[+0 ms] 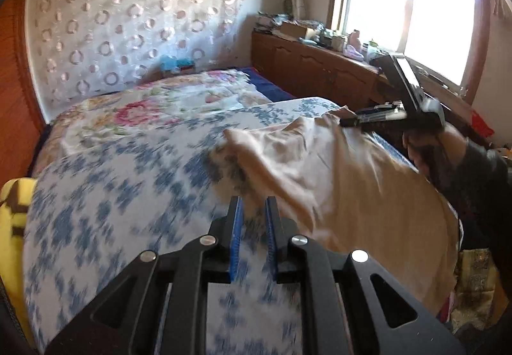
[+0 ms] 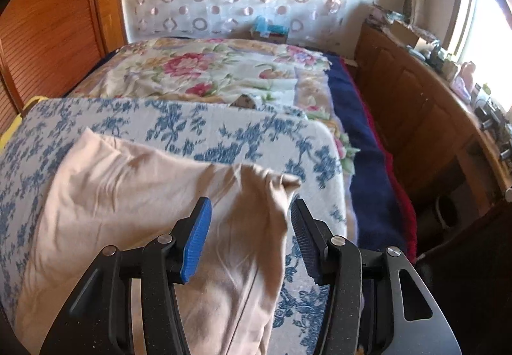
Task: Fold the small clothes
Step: 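Grasp the beige shirt edge with the right tool and fold it inward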
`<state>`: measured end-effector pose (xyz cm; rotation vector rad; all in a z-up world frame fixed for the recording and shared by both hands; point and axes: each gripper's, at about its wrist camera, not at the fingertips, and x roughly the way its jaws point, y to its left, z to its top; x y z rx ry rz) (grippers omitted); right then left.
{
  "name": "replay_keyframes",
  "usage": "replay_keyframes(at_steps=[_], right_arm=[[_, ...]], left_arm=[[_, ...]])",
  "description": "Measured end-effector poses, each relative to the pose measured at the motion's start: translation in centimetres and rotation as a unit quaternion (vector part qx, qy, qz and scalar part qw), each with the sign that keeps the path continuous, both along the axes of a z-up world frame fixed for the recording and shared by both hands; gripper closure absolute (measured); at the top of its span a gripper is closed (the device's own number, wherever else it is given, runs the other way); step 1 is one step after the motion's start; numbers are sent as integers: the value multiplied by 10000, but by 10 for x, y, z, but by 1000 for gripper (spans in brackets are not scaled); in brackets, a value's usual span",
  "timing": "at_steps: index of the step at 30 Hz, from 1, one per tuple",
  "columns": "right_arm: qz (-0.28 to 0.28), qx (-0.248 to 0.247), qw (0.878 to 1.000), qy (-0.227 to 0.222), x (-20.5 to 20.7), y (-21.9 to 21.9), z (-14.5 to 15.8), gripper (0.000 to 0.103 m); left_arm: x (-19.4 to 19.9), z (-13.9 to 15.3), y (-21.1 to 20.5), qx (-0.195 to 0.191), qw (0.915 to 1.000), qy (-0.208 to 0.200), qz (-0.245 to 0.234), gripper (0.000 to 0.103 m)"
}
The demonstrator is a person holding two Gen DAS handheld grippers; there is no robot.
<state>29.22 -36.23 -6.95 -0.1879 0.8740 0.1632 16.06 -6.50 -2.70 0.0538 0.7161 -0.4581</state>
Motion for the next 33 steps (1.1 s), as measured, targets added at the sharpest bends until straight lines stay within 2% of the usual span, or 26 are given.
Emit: replay_keyframes(at_steps=[10,18,20,22,25,30,33], right_arm=[[110,212,9997,-44,6,-17,-20,51],[237,280,9993,-60,13,-19,-20,51],[248,312,9992,-105,16,-21,-16,51],[258,324,9991,-123,20,-23,-15,51],[255,328,9991,-64,26,-26,-18,51],[295,347,9990,35,31,-29,-27,51],[297,401,9988,28,30,-30,-27,51]], left_arm=[[101,-16,-40,109,9992,321,-218,91],[159,-49,-54,557,9950,824,-63,91],[165,-55,-55,521,9944,910,-134,91],[167,-56,-57,511,9946,873,-217,84],[167,-56,-62,652,9939,820,-345,80],[169,-55,-62,677,9933,861,-368,78],[167,-54,-59,596,9932,934,-352,71]])
